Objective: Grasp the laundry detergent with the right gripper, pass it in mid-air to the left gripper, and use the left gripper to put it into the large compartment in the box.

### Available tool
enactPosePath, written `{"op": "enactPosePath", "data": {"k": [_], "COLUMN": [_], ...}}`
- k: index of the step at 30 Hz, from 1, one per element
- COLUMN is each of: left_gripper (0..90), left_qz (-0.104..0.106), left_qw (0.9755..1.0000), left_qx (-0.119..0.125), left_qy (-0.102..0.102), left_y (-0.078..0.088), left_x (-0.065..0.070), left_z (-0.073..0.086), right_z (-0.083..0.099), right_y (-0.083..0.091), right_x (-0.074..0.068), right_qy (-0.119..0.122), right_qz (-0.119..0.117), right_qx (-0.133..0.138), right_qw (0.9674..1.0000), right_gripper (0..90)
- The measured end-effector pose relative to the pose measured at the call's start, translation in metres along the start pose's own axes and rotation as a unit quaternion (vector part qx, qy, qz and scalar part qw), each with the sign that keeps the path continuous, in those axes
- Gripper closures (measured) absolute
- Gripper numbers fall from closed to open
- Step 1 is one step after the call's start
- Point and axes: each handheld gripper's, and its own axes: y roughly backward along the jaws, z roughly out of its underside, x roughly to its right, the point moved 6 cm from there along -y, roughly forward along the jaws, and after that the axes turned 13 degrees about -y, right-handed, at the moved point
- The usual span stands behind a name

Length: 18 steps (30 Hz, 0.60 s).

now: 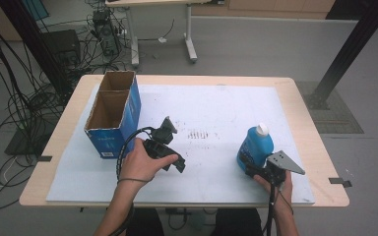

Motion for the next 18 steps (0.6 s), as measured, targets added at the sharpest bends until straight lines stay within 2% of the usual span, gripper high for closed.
{"op": "enactPosePath", "data": {"k": [10,18], "left_gripper": [7.1,7.1], "left_qz": [0.0,0.0], "left_qw": [1.0,1.0], "left_qx": [0.002,0.002], "left_qy": [0.003,0.003], "left_y": [-0.0005,-0.0007], "left_x": [0.0008,0.0008], "left_z": [0.0015,0.0012], "right_z": [-0.0002,0.0019], "right_y": [0.0008,0.0012], "right_x": [-0.0025,-0.0045], "right_qy": [0.007,0.012], "right_qz": [-0.006,-0.001], "right_qx": [0.0,0.006], "right_qw": [1.0,0.9999], "right_gripper": [40.5,41.1]}}
